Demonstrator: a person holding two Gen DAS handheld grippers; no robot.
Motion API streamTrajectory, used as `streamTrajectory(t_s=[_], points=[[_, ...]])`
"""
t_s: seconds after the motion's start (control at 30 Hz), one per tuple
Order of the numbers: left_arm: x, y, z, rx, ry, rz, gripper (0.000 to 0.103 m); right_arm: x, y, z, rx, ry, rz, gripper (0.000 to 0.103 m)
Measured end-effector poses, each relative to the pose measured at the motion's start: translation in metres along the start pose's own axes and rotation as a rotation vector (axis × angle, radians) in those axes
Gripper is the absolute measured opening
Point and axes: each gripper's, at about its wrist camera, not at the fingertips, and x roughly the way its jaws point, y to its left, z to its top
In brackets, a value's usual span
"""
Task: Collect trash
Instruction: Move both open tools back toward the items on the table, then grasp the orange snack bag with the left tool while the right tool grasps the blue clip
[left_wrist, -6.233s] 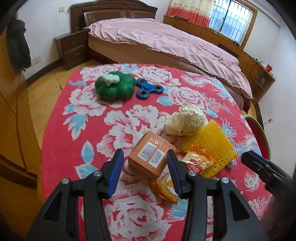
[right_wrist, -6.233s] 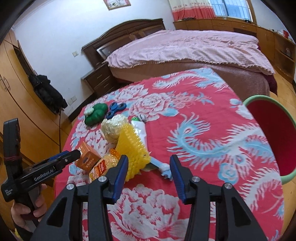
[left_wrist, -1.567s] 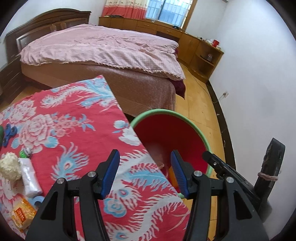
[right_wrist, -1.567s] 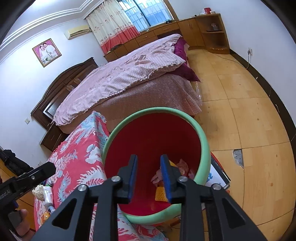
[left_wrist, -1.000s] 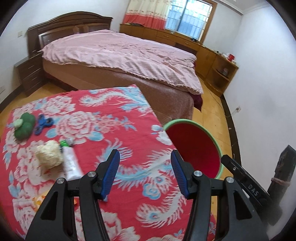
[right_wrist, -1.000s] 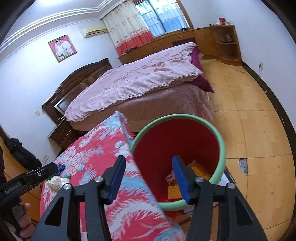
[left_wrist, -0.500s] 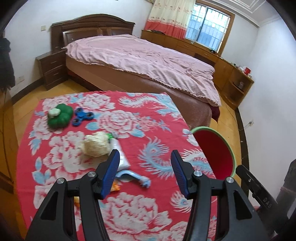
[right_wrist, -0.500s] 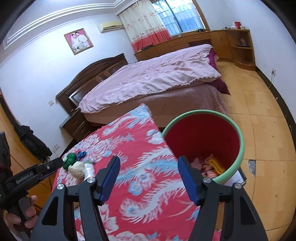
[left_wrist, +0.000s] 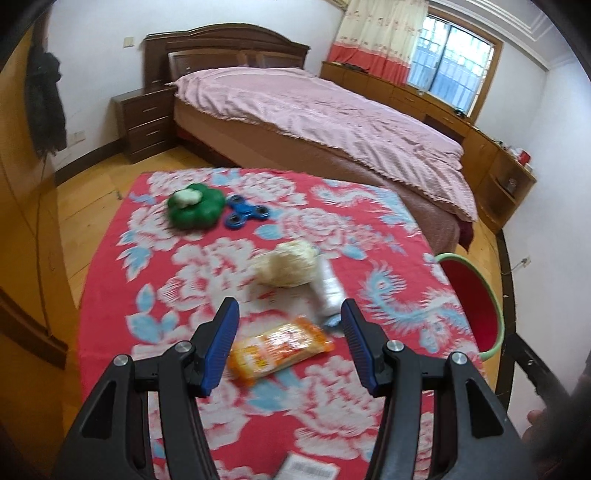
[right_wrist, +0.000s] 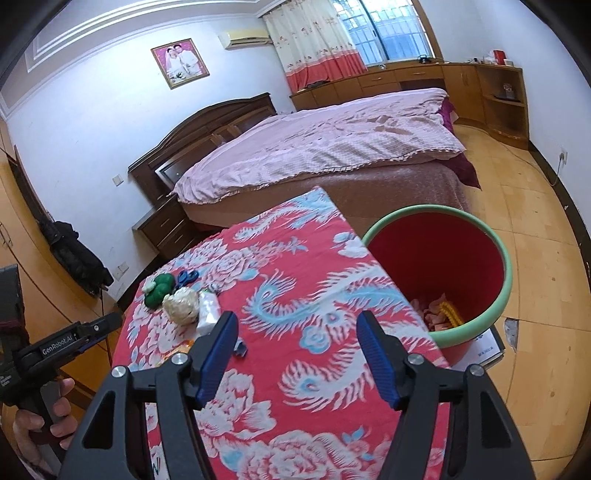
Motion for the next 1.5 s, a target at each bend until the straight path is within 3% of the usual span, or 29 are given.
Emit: streamTrajectory(t_s=[0.33,0.87,1.5], points=[[0.026,0.040,-0.017,-0.025,0.072,0.036,0.057,0.021,0.018,-0.016,-0.021,0.053,0.005,0.070],[0.079,0.009,-0.039,0.169,0.197,-0.004,0.057,0.049,0.013,-0.029,-0.014,0.127,-0.020,0.070],[0.109,0.002,-0.038,0.181,0.210,0.026,0.059,0.085,0.039,-0.028,-0.100,0.180,-0.007,0.070]])
